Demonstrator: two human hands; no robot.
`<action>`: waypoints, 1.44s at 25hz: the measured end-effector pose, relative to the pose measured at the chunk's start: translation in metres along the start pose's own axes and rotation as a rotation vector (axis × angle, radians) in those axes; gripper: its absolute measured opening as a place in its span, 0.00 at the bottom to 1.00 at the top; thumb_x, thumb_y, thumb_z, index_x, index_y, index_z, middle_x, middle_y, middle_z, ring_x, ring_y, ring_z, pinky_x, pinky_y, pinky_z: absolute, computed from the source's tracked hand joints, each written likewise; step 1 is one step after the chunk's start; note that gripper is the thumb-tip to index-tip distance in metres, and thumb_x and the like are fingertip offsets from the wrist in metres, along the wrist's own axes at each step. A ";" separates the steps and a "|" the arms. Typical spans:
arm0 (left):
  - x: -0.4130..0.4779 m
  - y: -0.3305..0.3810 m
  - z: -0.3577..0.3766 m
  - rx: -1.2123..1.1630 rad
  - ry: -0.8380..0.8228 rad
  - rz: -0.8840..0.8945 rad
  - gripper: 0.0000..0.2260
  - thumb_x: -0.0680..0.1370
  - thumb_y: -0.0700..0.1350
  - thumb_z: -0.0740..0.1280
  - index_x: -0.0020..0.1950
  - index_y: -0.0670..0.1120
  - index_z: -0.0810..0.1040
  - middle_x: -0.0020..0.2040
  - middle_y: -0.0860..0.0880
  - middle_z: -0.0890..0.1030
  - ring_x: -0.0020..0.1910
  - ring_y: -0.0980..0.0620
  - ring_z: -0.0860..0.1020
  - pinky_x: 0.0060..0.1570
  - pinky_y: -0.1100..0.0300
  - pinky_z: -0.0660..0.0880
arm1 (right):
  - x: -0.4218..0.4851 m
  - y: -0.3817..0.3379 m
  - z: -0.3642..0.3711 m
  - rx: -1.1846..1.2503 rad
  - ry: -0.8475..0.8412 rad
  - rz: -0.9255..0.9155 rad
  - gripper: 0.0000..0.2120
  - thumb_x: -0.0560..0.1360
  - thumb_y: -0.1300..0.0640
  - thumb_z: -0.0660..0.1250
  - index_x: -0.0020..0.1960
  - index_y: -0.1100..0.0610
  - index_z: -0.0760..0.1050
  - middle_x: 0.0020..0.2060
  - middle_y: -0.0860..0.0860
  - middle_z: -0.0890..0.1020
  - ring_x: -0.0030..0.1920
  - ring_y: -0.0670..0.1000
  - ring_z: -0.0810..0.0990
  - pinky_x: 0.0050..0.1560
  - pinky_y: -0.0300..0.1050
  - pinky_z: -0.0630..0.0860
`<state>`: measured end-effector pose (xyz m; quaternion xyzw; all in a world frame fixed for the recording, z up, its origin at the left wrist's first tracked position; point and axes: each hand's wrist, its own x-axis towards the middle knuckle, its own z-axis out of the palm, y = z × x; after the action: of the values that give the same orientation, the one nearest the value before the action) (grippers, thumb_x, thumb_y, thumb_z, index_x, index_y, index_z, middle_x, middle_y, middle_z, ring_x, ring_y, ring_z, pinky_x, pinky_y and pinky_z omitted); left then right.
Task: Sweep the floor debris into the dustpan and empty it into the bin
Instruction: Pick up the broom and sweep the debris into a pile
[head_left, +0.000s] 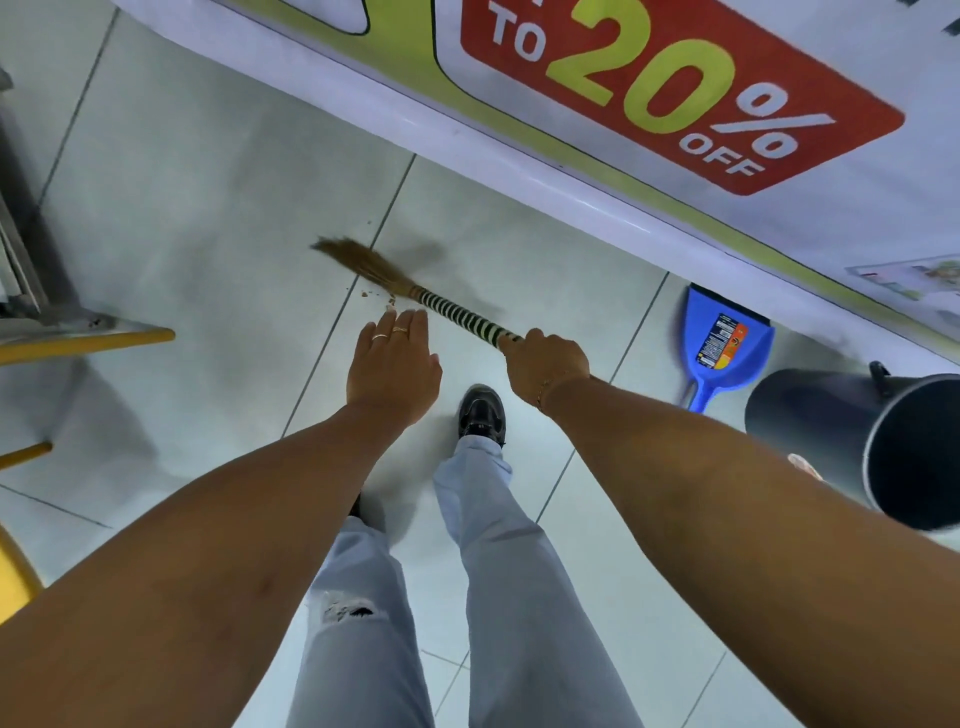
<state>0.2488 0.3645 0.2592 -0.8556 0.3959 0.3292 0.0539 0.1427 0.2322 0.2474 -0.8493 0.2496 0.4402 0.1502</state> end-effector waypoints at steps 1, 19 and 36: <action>-0.006 -0.003 0.002 -0.003 0.005 0.014 0.25 0.79 0.46 0.59 0.73 0.39 0.58 0.73 0.41 0.67 0.74 0.42 0.61 0.74 0.47 0.59 | -0.011 -0.001 0.009 0.033 0.008 0.000 0.22 0.80 0.57 0.51 0.74 0.53 0.59 0.59 0.59 0.74 0.54 0.61 0.79 0.44 0.50 0.72; -0.131 -0.163 0.051 0.046 -0.021 0.139 0.25 0.79 0.45 0.59 0.73 0.38 0.58 0.73 0.40 0.66 0.74 0.43 0.61 0.74 0.50 0.56 | -0.093 -0.273 0.155 1.080 -0.301 0.566 0.17 0.81 0.63 0.53 0.66 0.68 0.71 0.65 0.61 0.75 0.66 0.59 0.74 0.63 0.47 0.72; -0.108 -0.190 0.050 0.033 0.047 0.136 0.25 0.80 0.47 0.58 0.74 0.40 0.57 0.74 0.41 0.64 0.75 0.43 0.59 0.74 0.49 0.57 | -0.027 -0.298 0.126 1.153 -0.250 0.544 0.16 0.80 0.56 0.54 0.63 0.63 0.72 0.51 0.57 0.79 0.45 0.54 0.75 0.40 0.43 0.70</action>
<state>0.3075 0.5808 0.2534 -0.8331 0.4597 0.3055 0.0361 0.2104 0.5472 0.2084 -0.4810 0.6328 0.3534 0.4932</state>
